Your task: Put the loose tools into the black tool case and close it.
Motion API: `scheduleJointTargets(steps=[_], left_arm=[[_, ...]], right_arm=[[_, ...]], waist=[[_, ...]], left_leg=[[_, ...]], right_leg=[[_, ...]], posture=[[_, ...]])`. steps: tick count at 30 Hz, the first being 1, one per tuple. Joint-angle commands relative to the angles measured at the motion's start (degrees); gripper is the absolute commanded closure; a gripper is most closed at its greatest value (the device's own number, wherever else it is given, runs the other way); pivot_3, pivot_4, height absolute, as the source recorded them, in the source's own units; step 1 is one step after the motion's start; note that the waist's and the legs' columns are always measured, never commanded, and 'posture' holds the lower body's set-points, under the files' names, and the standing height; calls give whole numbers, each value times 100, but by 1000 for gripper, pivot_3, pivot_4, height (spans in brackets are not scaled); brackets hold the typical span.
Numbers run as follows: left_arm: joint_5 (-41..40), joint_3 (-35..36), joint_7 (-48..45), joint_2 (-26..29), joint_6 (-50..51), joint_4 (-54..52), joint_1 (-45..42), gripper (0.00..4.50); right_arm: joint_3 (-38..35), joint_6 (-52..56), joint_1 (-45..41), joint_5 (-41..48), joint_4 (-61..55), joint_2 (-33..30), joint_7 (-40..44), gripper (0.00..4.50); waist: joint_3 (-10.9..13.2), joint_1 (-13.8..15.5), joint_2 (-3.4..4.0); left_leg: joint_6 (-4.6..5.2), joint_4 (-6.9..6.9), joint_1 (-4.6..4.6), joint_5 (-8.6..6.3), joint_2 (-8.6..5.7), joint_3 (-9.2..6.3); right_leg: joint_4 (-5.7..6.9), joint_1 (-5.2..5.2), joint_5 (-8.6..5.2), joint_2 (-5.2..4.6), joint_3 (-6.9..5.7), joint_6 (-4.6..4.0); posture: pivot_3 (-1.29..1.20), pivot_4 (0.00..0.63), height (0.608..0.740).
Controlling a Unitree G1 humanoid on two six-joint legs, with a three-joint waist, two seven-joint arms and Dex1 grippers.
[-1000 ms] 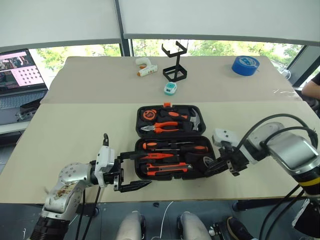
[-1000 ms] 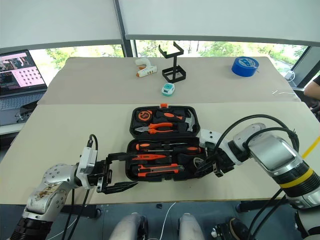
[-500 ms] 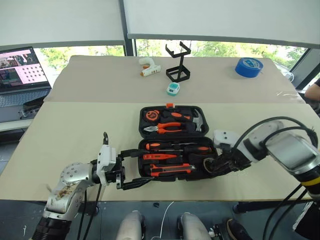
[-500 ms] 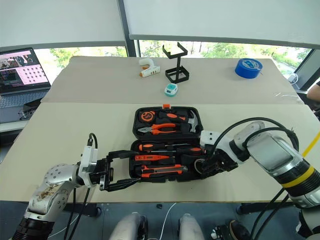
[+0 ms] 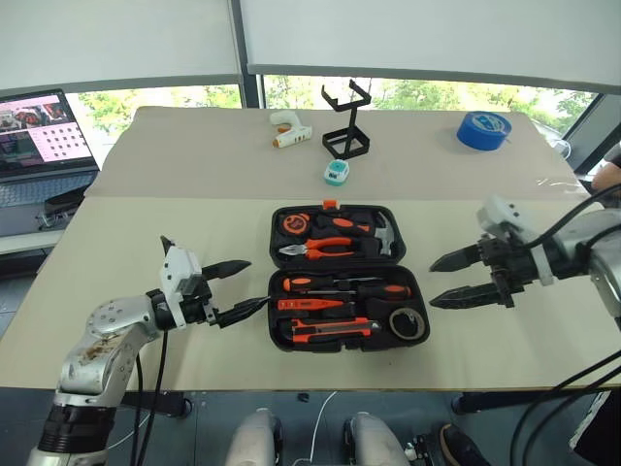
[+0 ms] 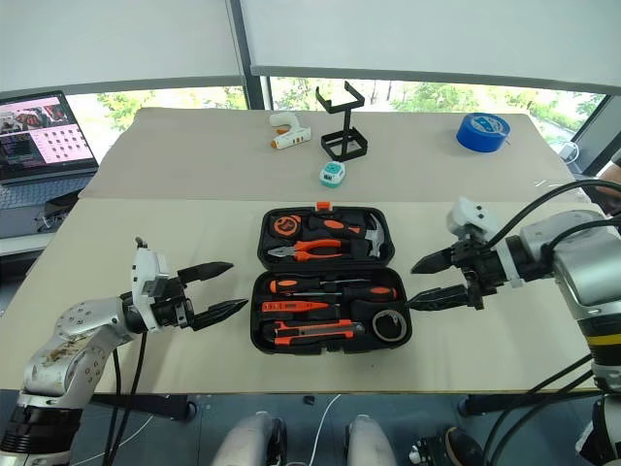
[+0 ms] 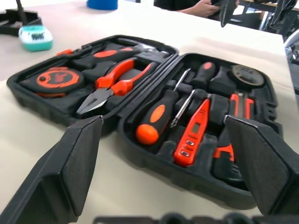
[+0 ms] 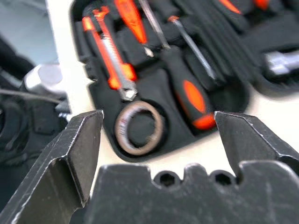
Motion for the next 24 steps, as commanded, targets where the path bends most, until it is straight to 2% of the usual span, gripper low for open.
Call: scheduleJointTargets(steps=[1,2,4,5,6,7,9,11,17,21,24], left_arm=[[364,-165,423,-80,218,363,-440,1663],[525,-305,577,-184,285,583,-662,2144],[702,-468,716,-301,381,869,-953,2720],[789,-518,771,-381,345,1028,-1087,3130],[850,-550,806,-441,324,1144,-1181,3277],[959,-625,859,-481,319,1247,-1267,3807],[1063,-720,861,-490,409,1314,-1338,4469],[1120,-757,853,-488,457,1310,-1339,4500],[1173,-878,718,-593,431,1287,-1283,4500],[1180,-979,655,-834,247,1340,-1439,4500],[1292,-984,645,-928,154,1623,-1652,4500]], right_arm=[[-310,-1560,21,-637,714,519,-981,1035],[-208,-2214,-11,-977,1044,786,-1400,1470],[-71,-3068,-100,-1418,1509,1168,-1904,2050],[-2,-3301,-151,-1502,1696,1349,-1941,2397],[22,-3446,-200,-1533,1851,1510,-1951,2583],[109,-3620,-259,-1619,2055,1656,-1944,3079],[253,-3911,-352,-1770,2324,1842,-1898,3763],[337,-4025,-462,-1842,2500,2029,-1905,4372],[468,-4101,-647,-2093,2872,2337,-1966,4372],[643,-3352,-307,-1908,2148,2162,-1258,4372],[529,-2984,-55,-1857,1620,2195,-1481,4372]], waist=[[0,-21,0],[0,-33,0],[1,-38,-2],[1,-43,-2],[1,-52,-2],[1,-61,-2],[2,-74,-2],[2,-87,-2],[2,-116,-2],[2,-106,-2],[1,-72,-2]], left_leg=[[-1,1,3,1,0,1],[-3,1,4,2,-1,4],[-4,0,15,3,-2,6],[-6,-2,11,4,-5,12],[-7,-1,9,5,-5,17],[-8,-3,5,6,-5,17],[-13,-2,-2,9,-4,20],[-17,-2,-7,11,-4,19],[-17,-2,-6,11,-2,16],[-17,-3,-6,11,-2,13],[-17,-2,-9,11,-1,13]], right_leg=[[4,1,0,0,1,0],[7,0,0,3,4,0],[10,9,0,6,4,1],[9,6,0,7,4,1],[11,3,0,8,4,1],[11,-3,0,7,5,1],[11,-7,0,9,5,1],[10,-10,1,7,5,1],[14,-9,1,5,3,1],[19,-9,1,4,3,1],[19,-8,1,4,-9,1]], posture=[[0,150,740],[0,150,740],[0,150,740],[0,150,740],[0,150,740],[0,150,740],[0,150,740],[0,150,740],[0,150,740],[0,150,740],[0,150,740]])
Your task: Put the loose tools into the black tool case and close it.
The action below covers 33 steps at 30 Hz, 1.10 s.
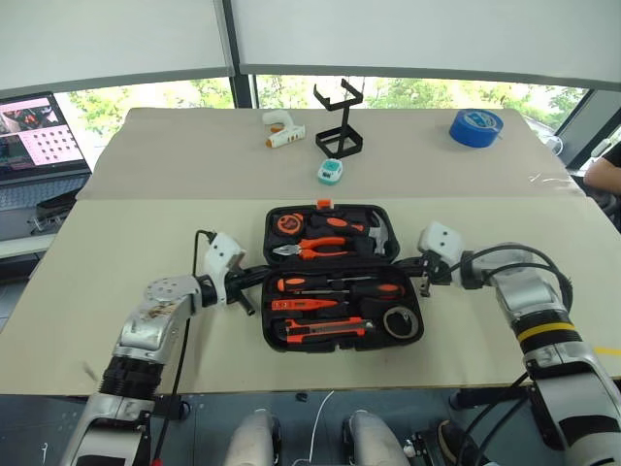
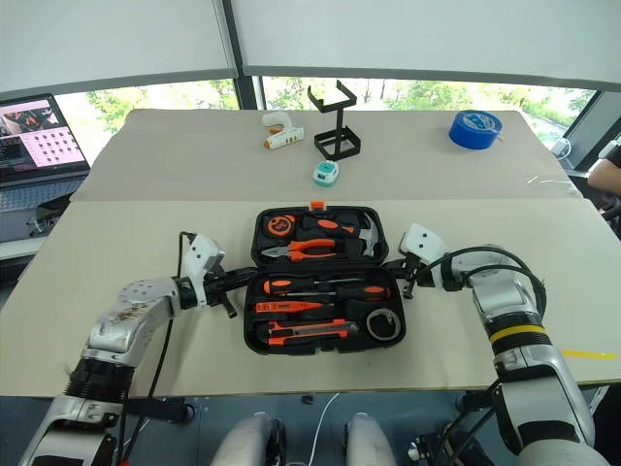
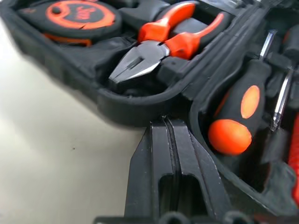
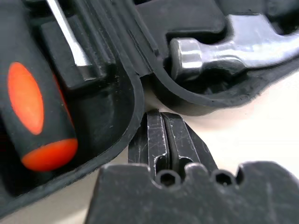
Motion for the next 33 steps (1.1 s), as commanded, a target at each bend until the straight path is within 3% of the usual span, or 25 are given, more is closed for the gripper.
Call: scheduleJointTargets(steps=[1,12,14,15,17,19,23,25,28,29,33], left_arm=[[53,-50,-72,-150,-210,131,-334,4500],[-230,114,-384,261,568,-591,190,4500],[-392,308,-343,313,777,-747,268,4500],[-541,458,-373,365,888,-838,287,4500],[-841,630,-593,549,1138,-1094,361,4500],[-832,771,-603,815,1171,-1300,419,3979],[-1194,912,-373,1386,2703,-1422,66,2664],[-1514,986,-365,1469,3273,-1434,-228,1971],[-1588,742,-86,1504,4370,-1107,-978,816],[-1569,681,106,1417,4793,-937,-1247,482],[-1299,704,898,773,5192,-213,-2010,482]], right_arm=[[-24,421,298,168,-767,109,-57,4372],[-529,422,804,96,-1080,-262,-516,4372],[-761,707,834,394,-1208,-295,-481,4372],[-935,1403,813,710,-1393,-332,-414,4372],[-1185,2303,783,1204,-1718,-399,-302,3878],[-1235,2967,784,1460,-2043,-642,-149,3322],[-1211,4905,460,1908,-2544,-1029,-345,1934],[-834,5764,90,1645,-2693,-1219,-765,1243],[-633,6738,-863,1614,-2278,-918,-1286,206],[-657,6956,-1158,1620,-2044,-744,-1465,0],[-522,7246,-1904,1411,-1130,-265,-2039,0]], waist=[[0,20,0],[0,31,0],[0,63,-1],[1,72,-2],[1,66,-2],[1,62,-1],[1,48,-1],[2,34,-1],[5,23,-8],[8,17,-12],[7,24,-12]], left_leg=[[0,0,0,0,0,0],[0,0,1,0,-1,-5],[1,3,-1,0,-3,-7],[1,5,-2,-1,-3,-8],[1,6,-5,0,-1,-12],[1,6,-4,0,1,-23],[1,2,3,0,1,-27],[1,3,3,0,0,-29],[1,7,1,0,-1,-29],[1,7,-3,2,-4,-31],[-1,2,-8,4,-10,-35]], right_leg=[[0,1,0,0,-1,0],[-4,5,0,-2,-2,0],[-7,6,0,-4,-3,0],[-7,7,0,-5,-4,0],[-4,5,0,-4,-4,0],[1,3,0,-3,-3,0],[3,3,-1,-2,-3,-1],[3,3,-1,-2,-3,-1],[7,1,-1,-2,-3,-1],[8,-4,0,0,-2,-1],[7,-5,-1,3,-4,-1]], posture=[[0,150,740],[0,150,740],[0,150,740],[0,150,740],[0,150,740],[0,150,740],[0,150,740],[0,150,740],[0,150,740],[0,150,740],[0,150,740]])
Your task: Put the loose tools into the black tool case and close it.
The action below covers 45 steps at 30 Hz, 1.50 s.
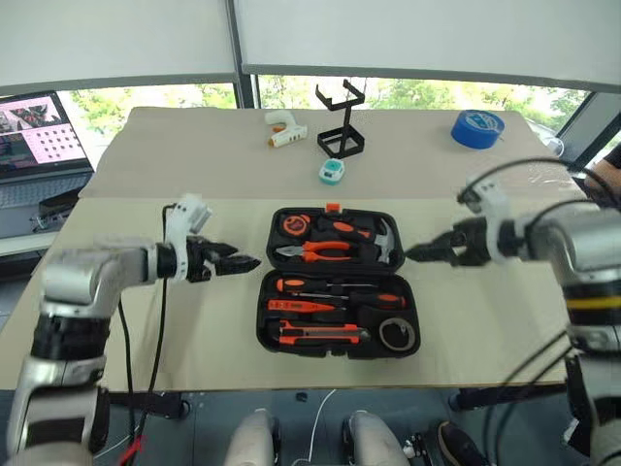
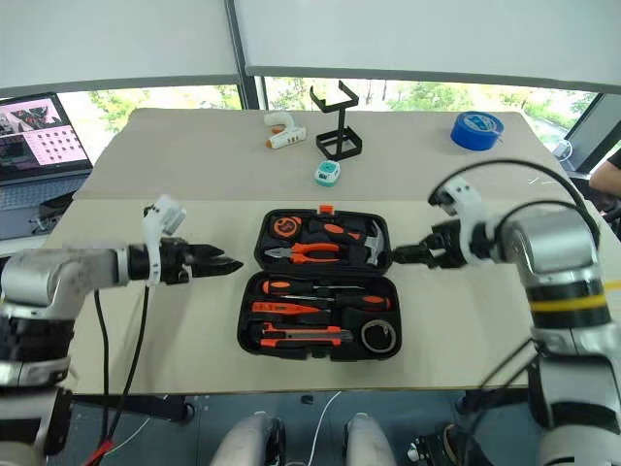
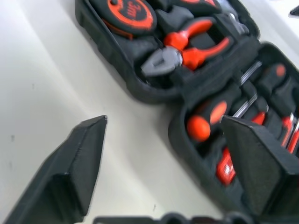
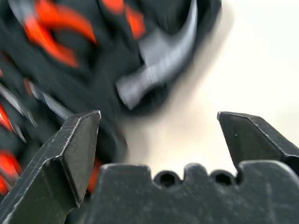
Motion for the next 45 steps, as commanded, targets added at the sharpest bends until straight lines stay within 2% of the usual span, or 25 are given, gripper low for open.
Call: scheduleJointTargets(steps=[1,3,6,9,14,17,20,23,24,25,28,32,35,40,42,45], left_arm=[[239,-39,632,-390,280,554,-404,482],[375,-131,795,-554,216,802,-576,482],[513,-186,987,-783,105,1123,-755,482],[586,-156,1104,-956,-37,1331,-834,482],[643,-169,1156,-1138,-170,1528,-884,482],[772,-156,1294,-1275,-459,1821,-976,443],[851,-168,1311,-1316,-611,1979,-1036,1236],[882,-192,1275,-1329,-641,1993,-1024,2567],[879,-201,1253,-1333,-640,1967,-993,2856],[870,-200,1233,-1340,-647,1944,-963,3385],[812,-76,1264,-1420,-646,1900,-875,4421],[642,262,1309,-1561,-788,1677,-651,4472],[454,627,1221,-1645,-1237,1257,-335,4472],[368,944,500,-1640,-2979,374,551,4472],[370,1075,354,-1596,-3515,95,948,4472],[405,1121,35,-1544,-4363,-234,1460,4472]], right_arm=[[128,185,-449,-226,752,238,-493,0],[366,-42,-606,-364,1015,345,-583,0],[535,-277,-760,-550,1486,527,-746,0],[683,-535,-772,-708,1701,569,-786,0],[748,-699,-807,-843,1931,596,-791,0],[819,-809,-822,-945,2159,609,-823,771],[895,-879,-854,-986,2311,628,-816,1786],[973,-916,-865,-1001,2369,681,-804,2853],[998,-907,-853,-998,2372,718,-800,3102],[1009,-892,-845,-992,2389,761,-808,3522],[971,-965,-785,-1001,2479,907,-908,4453],[531,-1622,-544,-838,2140,1061,-1013,4486],[387,-2654,-118,-847,1383,916,-791,4486],[61,-3847,815,-838,85,598,-695,4486],[-117,-4556,1379,-880,-492,401,-651,4486],[-388,-5697,2159,-1039,-952,207,-742,4486]], waist=[[0,10,-1],[0,1,-1],[0,-1,-1],[0,-15,-1],[0,-44,-1],[0,-57,-1],[0,-42,-2],[0,-27,-2],[-1,-23,-3],[-2,-24,-5],[-5,-28,-8],[-16,-66,-24],[-16,-81,-25],[-14,-83,-27],[-13,-73,-27],[-13,-56,-27]], left_leg=[[0,0,-7,0,-2,2],[-1,0,-19,1,-2,8],[-41,8,-99,27,-6,8],[-61,9,-103,39,-6,22],[-40,9,-101,27,-4,21],[-39,8,-94,26,-5,20],[-28,13,-89,21,-8,19],[-19,16,-82,30,-11,17],[-18,16,-79,33,-11,16],[-16,16,-77,39,-11,17],[-16,15,-54,48,-9,16],[-14,10,-11,51,-7,11],[-14,4,5,51,-4,3],[-17,-6,-16,51,-2,-15],[-24,-3,-74,56,-2,-10],[-28,-5,-89,59,4,-6]], right_leg=[[-3,-1,0,-2,-6,0],[5,-10,0,-2,-5,1],[24,-91,3,-5,-2,4],[22,-94,4,-5,-4,5],[18,-88,4,-4,-6,5],[18,-86,4,-5,-6,5],[15,-79,4,-8,-12,4],[19,-72,13,-9,-12,4],[19,-68,16,-9,-13,3],[18,-67,22,-9,-13,3],[20,-47,31,-7,-12,0],[15,0,33,-6,-17,-1],[11,16,34,-7,-16,-1],[13,-18,34,-8,-6,-1],[24,-88,37,-8,6,-4],[19,-96,37,-7,0,-5]], posture=[[0,150,740],[0,150,740],[0,150,740],[0,150,740],[0,150,740],[0,150,740],[0,150,740],[0,150,740],[0,150,740],[0,150,740],[0,150,740],[0,150,740],[0,150,740],[0,150,740],[0,150,740],[0,150,740]])
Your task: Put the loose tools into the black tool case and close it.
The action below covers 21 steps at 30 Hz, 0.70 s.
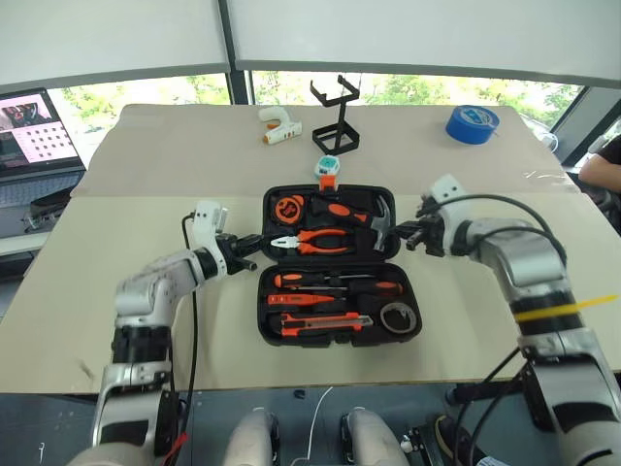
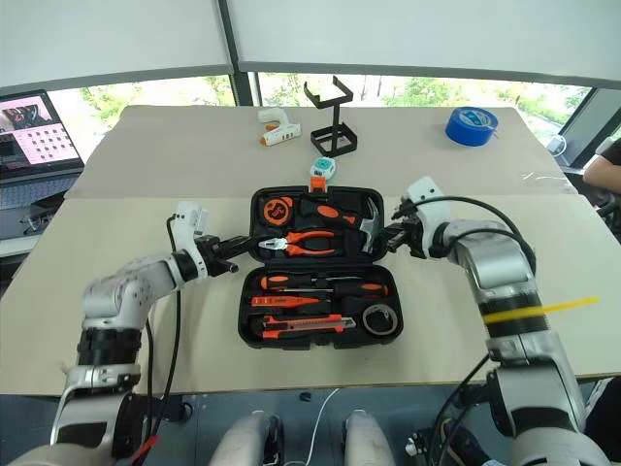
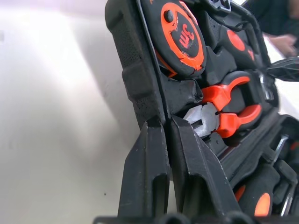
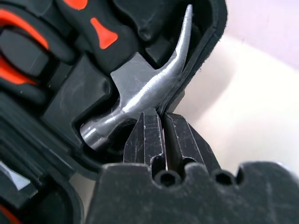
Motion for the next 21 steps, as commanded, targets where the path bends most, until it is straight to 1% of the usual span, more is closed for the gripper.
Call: scheduleJointTargets(steps=[1,4,7,9,11,13,14,15,16,17,18,19,20,21], left_arm=[[-73,416,-475,164,-1363,-758,357,4472],[-159,612,-543,87,-1991,-1041,892,4472],[-41,708,-688,19,-2954,-1142,1386,4472],[210,715,-860,49,-3741,-1050,1909,4472],[579,548,-1229,236,-4557,-852,2487,4472],[674,463,-1438,271,-5083,-765,2901,4472],[684,420,-1522,286,-5293,-741,3016,4126],[677,396,-1570,298,-5450,-712,3069,3751],[816,323,-1697,392,-5793,-653,3171,3618],[833,337,-1748,436,-5975,-618,3288,3176],[885,378,-1714,479,-6142,-568,3367,2805],[906,403,-1675,509,-6261,-532,3426,2487],[903,456,-1681,624,-6215,-500,3551,2207],[909,479,-1698,715,-6193,-470,3635,1765]], right_arm=[[-482,-1701,762,-374,-631,-364,-70,4486],[-737,-3386,1635,-643,-749,-515,-162,4486],[-780,-5011,2351,-1052,-707,-673,-282,4486],[-835,-6279,2944,-1521,-464,-733,-603,4486],[-932,-7106,3338,-2014,-109,-755,-1083,4486],[-1044,-7669,3577,-2488,271,-737,-1626,4486],[-1035,-7855,3655,-2617,427,-746,-1781,4124],[-999,-7975,3694,-2703,526,-764,-1885,3740],[-931,-8165,3772,-2778,664,-805,-1941,3585],[-896,-8404,3863,-2871,781,-846,-2020,3185],[-884,-8585,3940,-2973,864,-893,-2104,2805],[-877,-8721,3991,-3054,931,-932,-2186,2517],[-897,-8895,4096,-3082,975,-1013,-2230,2209],[-904,-9015,4160,-3100,1014,-1073,-2271,1808]], waist=[[0,11,0],[1,24,-1],[1,44,-1],[1,53,-1],[1,49,-1],[-10,41,-6],[-12,36,-3],[-13,27,-4],[-12,38,-10],[-9,47,-16],[-9,56,-15],[-9,56,-15],[-10,45,-13],[-12,32,-12]], left_leg=[[7,-4,-7,-4,0,-1],[19,0,-8,-11,-1,6],[26,1,-4,-16,0,9],[26,2,-2,-16,0,12],[26,-1,9,-16,0,18],[27,-9,42,-18,4,28],[26,-11,53,-18,5,32],[29,-13,85,-21,5,40],[33,-16,123,-29,6,49],[34,-14,142,-35,7,52],[34,-13,146,-35,9,53],[35,-13,144,-35,11,55],[35,-13,146,-35,14,50],[35,-11,149,-35,15,43]], right_leg=[[-3,-1,0,0,-5,0],[-11,3,0,-3,-2,1],[-21,7,-2,-4,0,4],[-27,7,-2,-4,0,4],[-28,16,-2,-3,0,4],[-33,40,-4,-1,7,2],[-38,58,-4,0,6,1],[-45,90,-8,-1,6,-2],[-51,127,-11,-2,6,-5],[-53,152,-16,-3,2,-7],[-53,157,-22,-10,-5,-15],[-52,148,-40,-15,-1,-47],[-46,143,-41,-18,3,-49],[-42,144,-38,-16,12,-43]], posture=[[0,150,740],[0,150,740],[0,150,740],[0,150,740],[0,150,740],[0,150,740],[0,150,740],[0,150,740],[0,150,740],[0,150,740],[0,150,740],[0,150,740],[0,150,740],[0,150,740]])
